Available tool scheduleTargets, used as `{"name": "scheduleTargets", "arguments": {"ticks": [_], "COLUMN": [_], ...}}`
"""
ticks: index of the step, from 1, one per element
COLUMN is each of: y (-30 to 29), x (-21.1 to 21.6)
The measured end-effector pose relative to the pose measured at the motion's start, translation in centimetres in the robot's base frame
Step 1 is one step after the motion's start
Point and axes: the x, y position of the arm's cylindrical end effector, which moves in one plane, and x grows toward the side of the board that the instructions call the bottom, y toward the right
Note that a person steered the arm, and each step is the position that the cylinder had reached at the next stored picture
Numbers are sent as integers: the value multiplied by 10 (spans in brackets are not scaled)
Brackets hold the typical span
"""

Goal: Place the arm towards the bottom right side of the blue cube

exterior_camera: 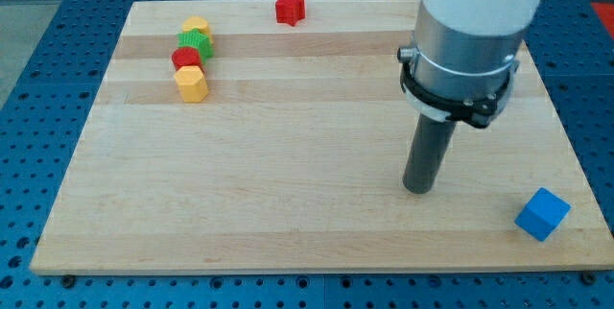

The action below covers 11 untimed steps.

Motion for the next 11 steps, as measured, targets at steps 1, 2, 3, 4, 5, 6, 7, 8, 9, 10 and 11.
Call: {"name": "scheduleTargets", "arguments": {"ticks": [1, 2, 3, 4, 5, 6, 7, 8, 9, 10, 11], "y": [10, 37, 46, 52, 83, 98, 109, 135, 178, 170, 158], "x": [17, 65, 79, 79, 78, 78, 78, 77, 77, 77, 70]}}
